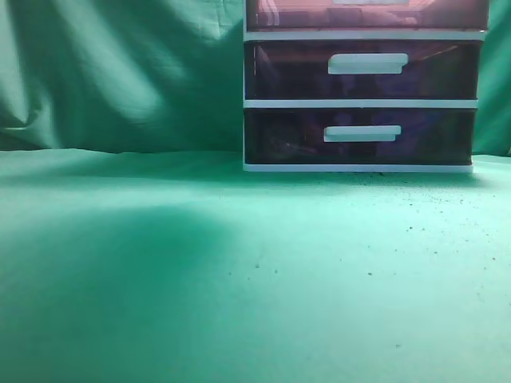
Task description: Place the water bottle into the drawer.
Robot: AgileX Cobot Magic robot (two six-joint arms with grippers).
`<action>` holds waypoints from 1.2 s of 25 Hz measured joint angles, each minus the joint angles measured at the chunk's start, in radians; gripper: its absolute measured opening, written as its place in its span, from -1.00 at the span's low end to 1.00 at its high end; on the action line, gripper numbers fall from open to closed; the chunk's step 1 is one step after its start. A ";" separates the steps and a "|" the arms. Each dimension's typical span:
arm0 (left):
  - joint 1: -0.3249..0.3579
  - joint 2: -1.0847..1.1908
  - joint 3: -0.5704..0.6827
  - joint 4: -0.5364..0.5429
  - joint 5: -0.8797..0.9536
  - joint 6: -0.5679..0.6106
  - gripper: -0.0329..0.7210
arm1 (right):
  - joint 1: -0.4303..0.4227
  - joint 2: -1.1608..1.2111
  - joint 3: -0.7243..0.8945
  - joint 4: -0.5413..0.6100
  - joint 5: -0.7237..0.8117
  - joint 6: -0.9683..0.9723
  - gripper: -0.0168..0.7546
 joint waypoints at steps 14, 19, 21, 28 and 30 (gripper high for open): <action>0.000 -0.382 0.209 -0.226 -0.067 0.115 -0.91 | 0.391 -0.348 0.000 0.127 0.891 0.801 -0.96; 0.000 -0.684 0.456 -0.231 -0.174 0.126 -0.91 | 0.409 -0.515 0.000 0.304 0.919 0.835 -0.96; 0.000 -0.799 0.547 -0.231 -0.217 0.126 -0.91 | 0.409 -0.574 0.011 0.356 0.914 0.816 -0.96; 0.000 -1.063 0.787 -0.237 -0.337 0.129 -0.91 | 0.409 -0.777 0.287 0.595 0.674 0.603 -0.96; 0.000 -1.109 0.831 -0.249 -0.350 0.129 -0.91 | 0.409 -0.838 0.383 0.695 0.604 0.489 -0.96</action>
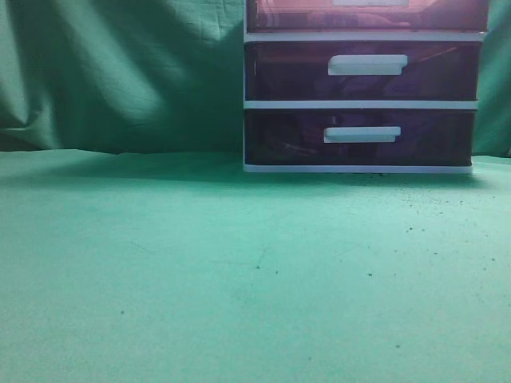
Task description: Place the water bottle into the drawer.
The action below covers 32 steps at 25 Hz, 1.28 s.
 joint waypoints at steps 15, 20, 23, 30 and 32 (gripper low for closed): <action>0.000 -0.071 0.089 -0.038 0.065 -0.002 -0.91 | 0.000 -0.313 0.457 0.237 -0.322 -0.199 -0.96; 0.000 -0.071 0.093 -0.038 0.065 -0.002 -0.91 | 0.000 -0.313 0.456 0.241 -0.278 -0.200 -0.96; 0.000 -0.071 0.093 -0.038 0.065 -0.002 -0.91 | 0.000 -0.313 0.456 0.241 -0.241 -0.199 -0.96; 0.000 -0.071 0.093 -0.038 0.065 -0.002 -0.91 | 0.000 -0.315 0.473 0.227 -0.187 -0.208 -0.96; 0.000 -0.071 0.093 -0.038 0.065 -0.002 -0.91 | 0.000 -0.317 0.501 0.202 -0.252 -0.210 -0.96</action>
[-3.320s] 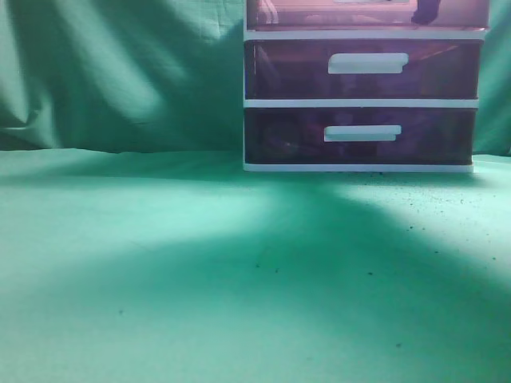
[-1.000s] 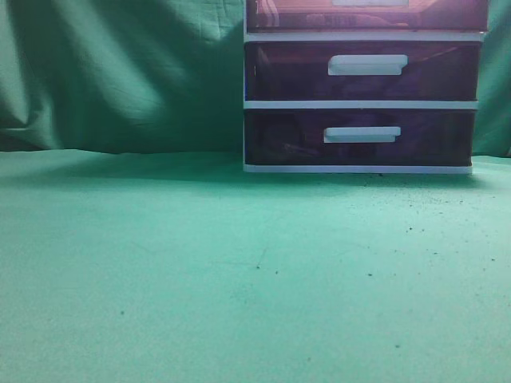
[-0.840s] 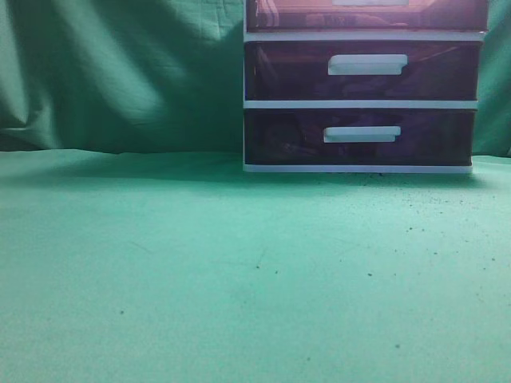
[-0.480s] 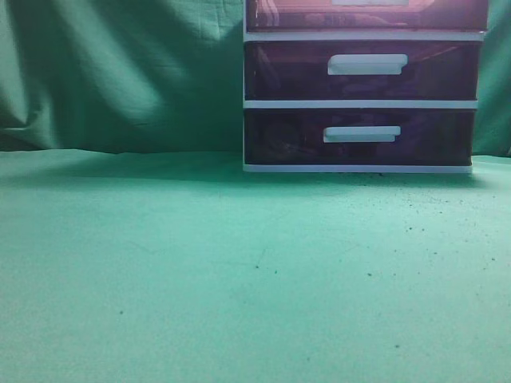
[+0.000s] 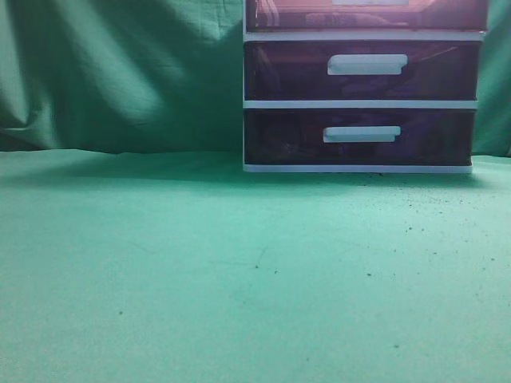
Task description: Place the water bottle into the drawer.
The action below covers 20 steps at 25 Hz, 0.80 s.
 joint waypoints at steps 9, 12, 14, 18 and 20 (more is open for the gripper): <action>0.000 0.000 0.000 0.000 0.000 0.000 -0.91 | -0.282 -0.250 0.205 -0.193 -0.237 0.142 -0.96; 0.000 0.000 0.000 0.000 0.000 0.000 -0.91 | -0.438 -0.365 0.260 -0.324 -0.205 0.298 -0.96; 0.000 0.000 0.000 0.000 0.000 0.000 -0.91 | -0.542 -0.425 0.295 -0.384 -0.169 0.365 -0.96; 0.000 0.000 0.000 0.000 0.000 0.000 -0.91 | -0.670 -0.484 0.377 -0.432 -0.148 0.400 -0.96; 0.000 0.000 0.000 0.000 0.000 0.000 -0.91 | -0.680 -0.484 0.423 -0.441 -0.147 0.412 -0.96</action>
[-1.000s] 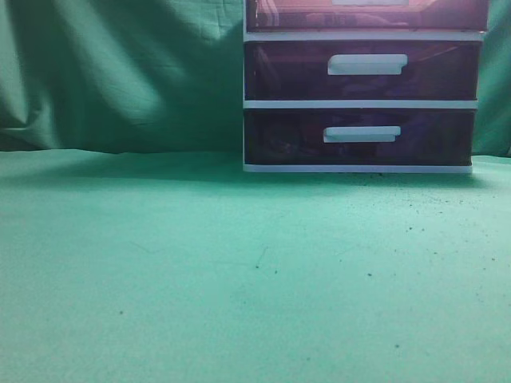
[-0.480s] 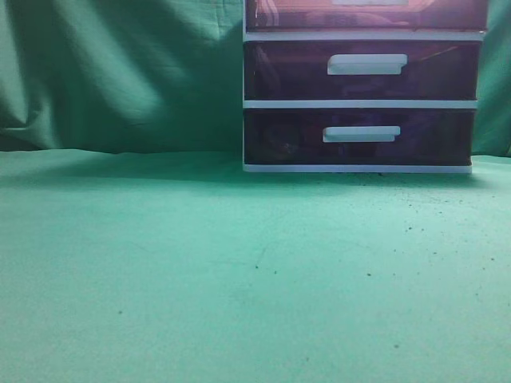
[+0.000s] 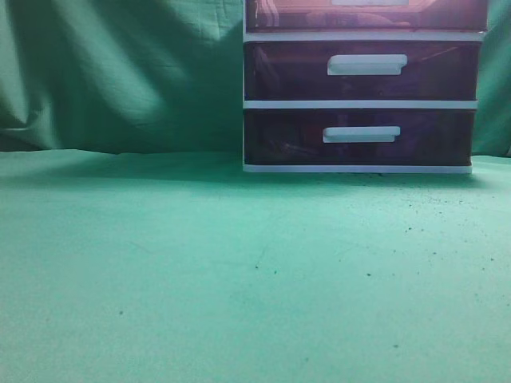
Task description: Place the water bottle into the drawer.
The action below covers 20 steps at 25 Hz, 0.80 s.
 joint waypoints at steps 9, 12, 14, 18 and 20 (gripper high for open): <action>0.000 0.000 0.000 0.000 0.000 0.000 -0.91 | -0.075 0.000 0.022 -0.018 0.153 0.049 -0.96; 0.000 0.000 0.000 0.000 0.000 0.000 -0.91 | -0.074 0.000 0.022 -0.020 0.160 0.060 -0.96; 0.000 0.000 0.000 0.000 0.000 0.000 -0.91 | -0.074 0.000 0.022 -0.020 0.161 0.062 -0.96; 0.000 0.000 0.000 0.000 0.000 0.000 -0.91 | -0.074 0.000 0.022 -0.020 0.161 0.062 -0.96; 0.000 0.000 0.000 0.000 0.000 0.000 -0.91 | -0.074 0.000 0.022 -0.020 0.161 0.062 -0.96</action>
